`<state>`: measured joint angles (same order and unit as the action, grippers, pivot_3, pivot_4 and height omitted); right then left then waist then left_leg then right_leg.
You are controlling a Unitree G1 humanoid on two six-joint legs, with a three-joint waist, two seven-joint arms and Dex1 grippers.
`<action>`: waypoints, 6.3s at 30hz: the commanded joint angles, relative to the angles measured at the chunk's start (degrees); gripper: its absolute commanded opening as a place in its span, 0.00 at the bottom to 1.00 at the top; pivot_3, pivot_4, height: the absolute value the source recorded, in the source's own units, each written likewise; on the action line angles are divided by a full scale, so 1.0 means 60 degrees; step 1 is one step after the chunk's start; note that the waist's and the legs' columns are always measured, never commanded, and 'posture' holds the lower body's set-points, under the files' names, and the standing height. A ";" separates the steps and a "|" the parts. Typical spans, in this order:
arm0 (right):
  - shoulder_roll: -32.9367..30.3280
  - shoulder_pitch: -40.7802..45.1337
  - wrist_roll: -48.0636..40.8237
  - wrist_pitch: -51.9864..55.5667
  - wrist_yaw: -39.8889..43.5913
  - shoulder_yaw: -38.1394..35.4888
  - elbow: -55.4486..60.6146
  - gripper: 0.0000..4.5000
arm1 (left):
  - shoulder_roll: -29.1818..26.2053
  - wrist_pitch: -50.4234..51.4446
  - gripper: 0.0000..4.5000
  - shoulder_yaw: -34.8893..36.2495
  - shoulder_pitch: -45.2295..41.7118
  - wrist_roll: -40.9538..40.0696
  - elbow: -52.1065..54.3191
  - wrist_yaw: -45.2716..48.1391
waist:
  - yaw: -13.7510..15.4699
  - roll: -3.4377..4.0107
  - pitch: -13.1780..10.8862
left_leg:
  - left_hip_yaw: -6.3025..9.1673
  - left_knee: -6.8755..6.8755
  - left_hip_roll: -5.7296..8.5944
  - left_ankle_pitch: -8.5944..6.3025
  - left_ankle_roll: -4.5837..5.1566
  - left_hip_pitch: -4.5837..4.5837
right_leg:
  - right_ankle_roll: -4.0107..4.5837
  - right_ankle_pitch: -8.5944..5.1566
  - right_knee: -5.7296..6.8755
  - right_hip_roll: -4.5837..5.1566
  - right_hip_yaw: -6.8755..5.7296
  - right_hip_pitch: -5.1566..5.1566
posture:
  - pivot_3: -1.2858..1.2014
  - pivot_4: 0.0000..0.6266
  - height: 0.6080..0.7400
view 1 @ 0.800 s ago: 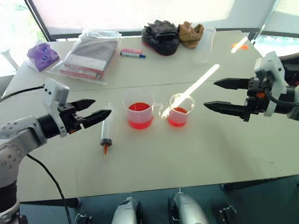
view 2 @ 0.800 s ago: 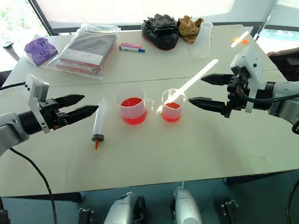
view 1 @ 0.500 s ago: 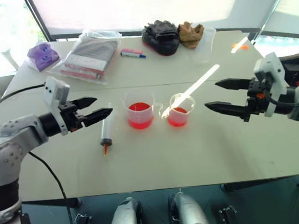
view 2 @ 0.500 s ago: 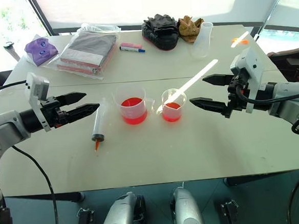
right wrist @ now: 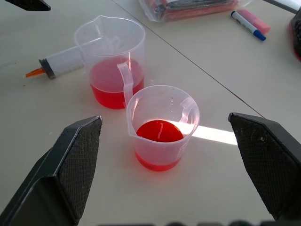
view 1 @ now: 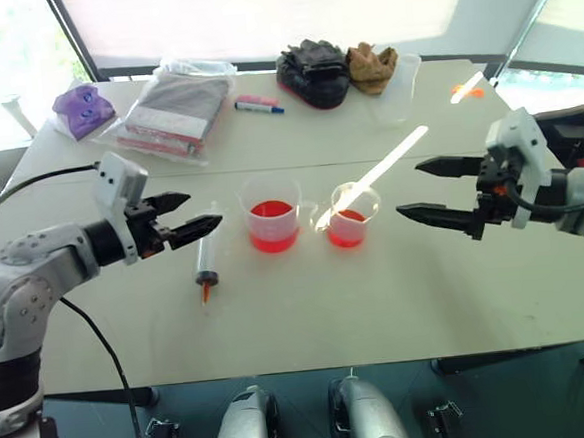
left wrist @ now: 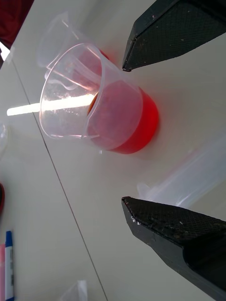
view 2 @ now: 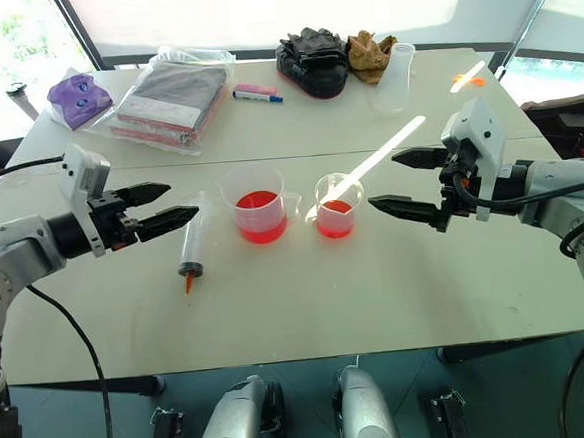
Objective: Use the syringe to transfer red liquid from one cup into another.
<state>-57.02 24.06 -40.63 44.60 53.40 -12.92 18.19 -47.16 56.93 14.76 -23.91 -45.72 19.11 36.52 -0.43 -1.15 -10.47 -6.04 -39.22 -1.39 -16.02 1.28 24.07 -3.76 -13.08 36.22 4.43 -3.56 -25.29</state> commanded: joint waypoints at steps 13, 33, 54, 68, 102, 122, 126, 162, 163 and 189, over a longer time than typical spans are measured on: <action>0.0466 0.2237 -0.1855 0.0667 0.0275 0.0476 0.1781 1.00 | -0.0651 0.4427 1.00 -0.1346 -0.3563 0.0564 -0.2469 -0.1695 | -0.0004 -0.0006 -0.0003 | 0.0012 -0.0002 -0.0026 0.0006 -0.0009 -0.0010 | -0.0027 0.0014 0.0021 -0.0063 0.0004 -0.0003 | 0.52 0.24 1.00; 0.1633 0.1699 -0.1174 -0.0002 -0.0939 0.0959 0.2114 1.00 | 0.0994 0.5896 1.00 -0.5216 -0.7408 0.2432 -0.7348 -0.2474 | 0.0186 -0.0021 -0.0002 | -0.0007 -0.0021 -0.0018 0.0015 -0.0024 -0.0001 | -0.0030 0.0015 0.0027 -0.0058 0.0016 -0.0007 | 0.52 0.24 1.00; 0.1582 0.0982 -0.1441 0.0163 -0.1774 0.0569 0.2607 1.00 | 0.1206 0.5916 1.00 -0.5131 -0.7051 0.3442 -0.7356 -0.1376 | 0.0172 -0.0020 -0.0001 | -0.0002 -0.0023 -0.0019 0.0008 -0.0010 0.0000 | -0.0029 0.0015 0.0035 -0.0058 0.0023 -0.0009 | 0.52 0.24 1.00; 0.1853 0.0823 -0.1136 -0.0073 -0.1927 0.0759 0.2459 1.00 | 0.0418 0.5928 1.00 -0.5086 -0.7586 0.1251 -0.7379 -0.0030 | 0.0185 -0.0020 -0.0001 | 0.0002 -0.0055 -0.0017 0.0007 -0.0009 0.0017 | -0.0029 0.0014 0.0040 -0.0056 0.0022 -0.0009 | 0.52 0.24 1.00; 0.2310 0.0451 -0.1181 -0.0118 -0.2889 0.0702 0.2840 1.00 | 0.3669 0.4008 1.00 -0.4111 -0.7185 0.4855 -1.0014 -0.2579 | 0.0178 -0.0004 0.0010 | 0.0005 -0.0143 -0.0023 -0.0025 0.0045 -0.0024 | -0.0028 0.0010 0.0159 -0.0052 0.0034 0.0008 | 0.52 0.24 1.00; 0.2292 0.0523 -0.1134 -0.0138 -0.2797 0.0717 0.2701 1.00 | 0.3587 0.4947 0.36 -0.3329 -0.6431 0.5500 -0.9120 -0.2653 | 0.0136 0.0043 0.0037 | 0.0001 -0.0124 -0.0013 -0.0041 0.0064 -0.0109 | 0.0003 -0.0007 0.0135 0.0022 0.0030 0.0085 | 0.52 0.24 1.00; 0.2234 0.0452 -0.1239 -0.0079 -0.2760 0.0599 0.2688 1.00 | 0.3117 0.5444 0.36 -0.2723 -0.7046 0.5325 -0.8787 -0.2525 | 0.0079 0.0035 0.0032 | 0.0000 -0.0113 -0.0014 -0.0041 0.0062 -0.0098 | 0.0004 -0.0007 0.0135 0.0023 0.0031 0.0066 | 0.52 0.24 1.00; 0.2675 0.2978 0.0773 -0.1490 -0.4956 0.0664 0.1908 1.00 | 0.4477 -0.4919 0.36 -0.1342 -0.6365 0.2945 -0.6522 0.3217 | -0.0034 -0.0035 -0.0029 | -0.0017 -0.0136 0.0025 -0.0011 0.0111 0.0051 | -0.0073 0.0030 0.0132 0.0023 -0.0006 -0.0039 | 0.52 0.24 1.00; 0.2668 0.3032 0.0850 -0.1496 -0.4905 0.0753 0.1887 1.00 | 0.4568 -0.4971 0.36 -0.1351 -0.6217 0.2945 -0.6471 0.3155 | -0.0031 -0.0035 -0.0029 | -0.0016 -0.0136 0.0025 -0.0011 0.0111 0.0050 | -0.0073 0.0030 0.0135 0.0023 -0.0006 -0.0039 | 0.52 0.24 1.00; 0.3673 0.4603 0.5857 -0.3732 -0.3914 0.4420 -0.0994 1.00 | 0.5314 -0.7149 0.36 -0.2181 -0.4520 0.3950 -0.6636 0.2936 | -0.0033 -0.0035 -0.0029 | -0.0016 -0.0137 0.0029 -0.0011 0.0112 0.0054 | -0.0073 0.0030 0.0131 0.0024 -0.0011 -0.0038 | 0.52 0.24 1.00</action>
<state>-35.57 49.41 -8.13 25.04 30.16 14.12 13.27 -15.31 15.30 1.30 -50.36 -21.91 -22.43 54.44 -0.63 -1.37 -10.65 -6.14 -40.04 -1.21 -16.08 1.95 24.39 -4.20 -12.90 37.00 4.58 -3.62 -25.52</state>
